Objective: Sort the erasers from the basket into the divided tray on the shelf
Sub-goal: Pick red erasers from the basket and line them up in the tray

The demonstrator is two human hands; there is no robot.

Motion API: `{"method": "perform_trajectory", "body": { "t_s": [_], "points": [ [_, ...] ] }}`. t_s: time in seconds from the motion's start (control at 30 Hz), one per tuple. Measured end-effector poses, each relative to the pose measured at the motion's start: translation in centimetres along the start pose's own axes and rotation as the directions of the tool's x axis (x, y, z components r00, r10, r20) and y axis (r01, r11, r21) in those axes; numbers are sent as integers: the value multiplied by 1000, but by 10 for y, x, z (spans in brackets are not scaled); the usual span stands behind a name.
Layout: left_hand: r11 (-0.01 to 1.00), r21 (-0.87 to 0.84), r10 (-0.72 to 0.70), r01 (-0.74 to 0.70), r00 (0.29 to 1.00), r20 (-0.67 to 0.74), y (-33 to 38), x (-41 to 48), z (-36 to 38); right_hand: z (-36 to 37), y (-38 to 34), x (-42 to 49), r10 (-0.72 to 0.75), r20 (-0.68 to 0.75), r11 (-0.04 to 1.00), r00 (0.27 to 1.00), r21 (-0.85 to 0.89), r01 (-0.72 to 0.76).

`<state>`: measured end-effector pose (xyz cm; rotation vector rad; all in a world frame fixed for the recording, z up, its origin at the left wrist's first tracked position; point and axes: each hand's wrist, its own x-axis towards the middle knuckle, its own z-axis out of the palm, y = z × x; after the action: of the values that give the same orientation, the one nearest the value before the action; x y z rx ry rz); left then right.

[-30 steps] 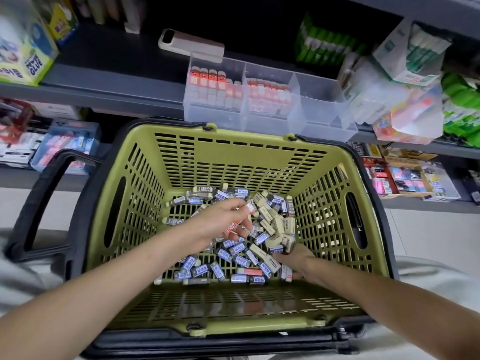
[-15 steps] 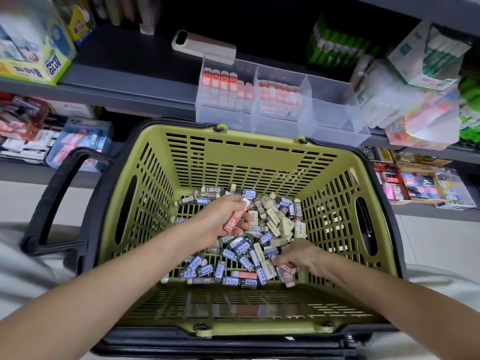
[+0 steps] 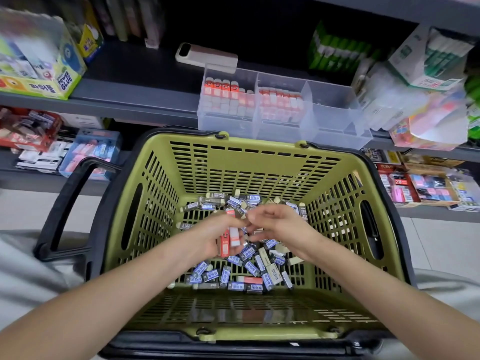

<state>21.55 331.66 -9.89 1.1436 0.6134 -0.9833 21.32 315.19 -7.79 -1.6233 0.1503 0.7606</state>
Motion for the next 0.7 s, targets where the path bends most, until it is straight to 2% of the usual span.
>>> {"method": "perform_trajectory", "body": {
  "t_s": [0.03,0.07,0.1,0.17,0.2,0.23,0.33,0.43,0.53,0.6,0.7],
  "points": [
    [1000,-7,-3,3,999,-47,3,-1,-3,-2,12,2,30,-23,993,999,-110,-32],
    [999,-42,-3,0,997,-80,7,-2,-6,-2,27,5,53,-28,950,998,-305,-59],
    [996,-88,0,-8,996,-95,13,-4,-9,-1,43,9,67,1,843,998,-534,-56],
    [990,-140,11,-22,997,-79,23,-8,-13,5,72,17,139,102,507,985,-862,18],
    [989,-147,23,-31,998,-55,27,-10,-14,9,82,20,183,134,362,974,-930,60],
    [989,-145,40,-43,999,-27,30,-11,-14,12,90,24,212,153,271,965,-958,93],
    [986,-143,94,-88,995,37,38,-15,-13,19,103,34,237,179,164,955,-976,142],
    [973,-194,143,-127,987,73,43,-19,-15,22,108,39,212,192,158,958,-974,160],
    [957,-233,194,-172,978,76,47,-22,-18,18,108,38,181,197,228,964,-961,154],
    [949,-248,222,-197,972,78,49,-24,-19,13,96,36,135,168,377,977,-920,107],
    [939,-246,275,-241,955,114,52,-30,-19,0,60,28,92,110,708,990,-706,13]
  ]
}}
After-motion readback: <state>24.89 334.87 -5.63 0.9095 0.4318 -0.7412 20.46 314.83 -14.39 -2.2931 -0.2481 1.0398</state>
